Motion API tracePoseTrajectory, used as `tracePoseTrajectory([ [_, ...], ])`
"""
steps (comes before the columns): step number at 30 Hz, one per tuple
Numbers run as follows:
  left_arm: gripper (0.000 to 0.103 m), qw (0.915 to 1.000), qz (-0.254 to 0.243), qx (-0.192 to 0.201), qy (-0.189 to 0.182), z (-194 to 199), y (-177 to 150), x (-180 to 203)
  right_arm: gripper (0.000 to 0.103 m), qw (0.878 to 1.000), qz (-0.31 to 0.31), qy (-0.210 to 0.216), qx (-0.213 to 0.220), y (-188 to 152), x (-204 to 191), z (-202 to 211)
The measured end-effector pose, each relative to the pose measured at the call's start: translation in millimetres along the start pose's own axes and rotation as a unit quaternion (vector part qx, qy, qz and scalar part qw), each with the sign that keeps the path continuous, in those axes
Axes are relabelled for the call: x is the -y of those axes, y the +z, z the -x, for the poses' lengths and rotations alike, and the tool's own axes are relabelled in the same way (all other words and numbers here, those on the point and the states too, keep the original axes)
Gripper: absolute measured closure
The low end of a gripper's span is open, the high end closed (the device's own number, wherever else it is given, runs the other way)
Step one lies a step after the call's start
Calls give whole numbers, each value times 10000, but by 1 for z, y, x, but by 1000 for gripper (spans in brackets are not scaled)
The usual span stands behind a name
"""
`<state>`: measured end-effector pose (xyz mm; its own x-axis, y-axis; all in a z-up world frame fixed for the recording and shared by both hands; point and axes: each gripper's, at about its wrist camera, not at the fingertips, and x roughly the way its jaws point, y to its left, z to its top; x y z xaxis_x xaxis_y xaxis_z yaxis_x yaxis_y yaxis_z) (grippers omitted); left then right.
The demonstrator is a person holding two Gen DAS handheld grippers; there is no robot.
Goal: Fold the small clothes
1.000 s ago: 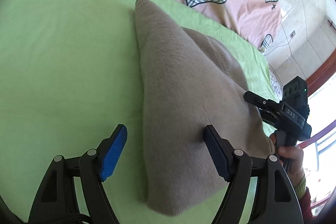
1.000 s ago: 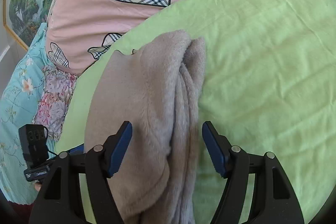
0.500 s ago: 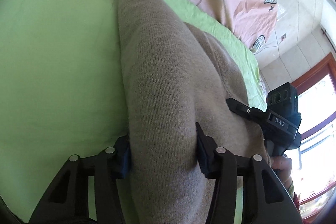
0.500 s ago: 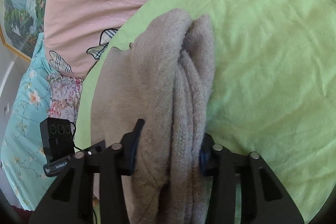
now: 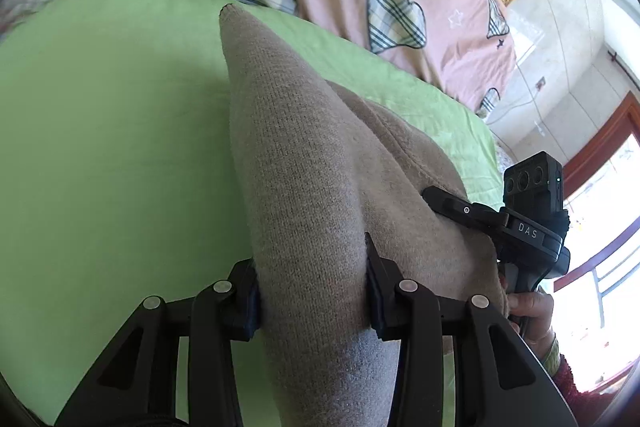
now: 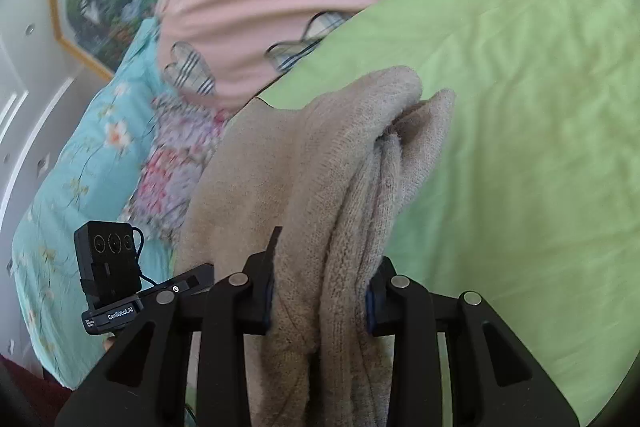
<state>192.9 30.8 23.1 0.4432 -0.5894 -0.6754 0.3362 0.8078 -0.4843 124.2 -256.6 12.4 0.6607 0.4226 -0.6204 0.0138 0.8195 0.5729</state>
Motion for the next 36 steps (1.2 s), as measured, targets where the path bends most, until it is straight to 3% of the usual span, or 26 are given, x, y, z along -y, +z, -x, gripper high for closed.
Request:
tracePoseTrajectory([
  [4, 62, 9997, 165, 114, 126, 36, -26, -30, 69, 9994, 82, 239, -229, -18, -27, -31],
  [8, 62, 9988, 473, -21, 128, 35, -53, -64, 69, 9983, 213, 127, -521, -37, -36, -60],
  [11, 57, 9971, 747, 17, -166, 30, -64, -84, 68, 9984, 139, 3, -544, -45, -27, -73],
  [13, 48, 9961, 837, -5, -284, 30, -64, -88, 67, 9986, -54, 112, -522, -49, -17, -71],
  [15, 46, 9960, 830, -41, -331, 32, -62, -91, 61, 9984, -122, 108, -537, -49, -16, -68],
  [17, 44, 9968, 731, -35, -307, 36, -56, -92, 58, 9984, -44, -46, -571, -46, -19, -63],
  [19, 34, 9976, 660, 6, -190, 40, -50, -94, 57, 9983, 92, -266, -517, -41, -25, -55],
  [23, 32, 9973, 734, 70, -8, 41, -33, -108, 56, 9977, 315, -585, -120, -15, -37, -40],
  [27, 32, 9966, 817, 31, 138, 28, -11, -112, 56, 9970, 118, -664, -383, 17, -29, -66],
  [28, 32, 9965, 823, 4, 167, 24, -8, -113, 58, 9966, 47, -677, -460, 22, -27, -77],
  [30, 35, 9964, 793, -100, 298, 15, -4, -110, 83, 9969, -87, -474, -629, 29, -23, -96],
  [31, 38, 9963, 766, -126, 368, 14, -3, -108, 84, 9971, -72, -475, -597, 30, -25, -95],
  [32, 39, 9967, 714, -115, 367, 15, -2, -106, 94, 9979, 26, -472, -446, 32, -31, -89],
  [34, 36, 9972, 623, -93, 402, 16, -1, -104, 94, 9992, 319, -223, -25, 31, -45, -64],
  [36, 31, 9971, 633, -144, 393, 9, 5, -107, 94, 9984, 463, -292, 148, 27, -50, -49],
])
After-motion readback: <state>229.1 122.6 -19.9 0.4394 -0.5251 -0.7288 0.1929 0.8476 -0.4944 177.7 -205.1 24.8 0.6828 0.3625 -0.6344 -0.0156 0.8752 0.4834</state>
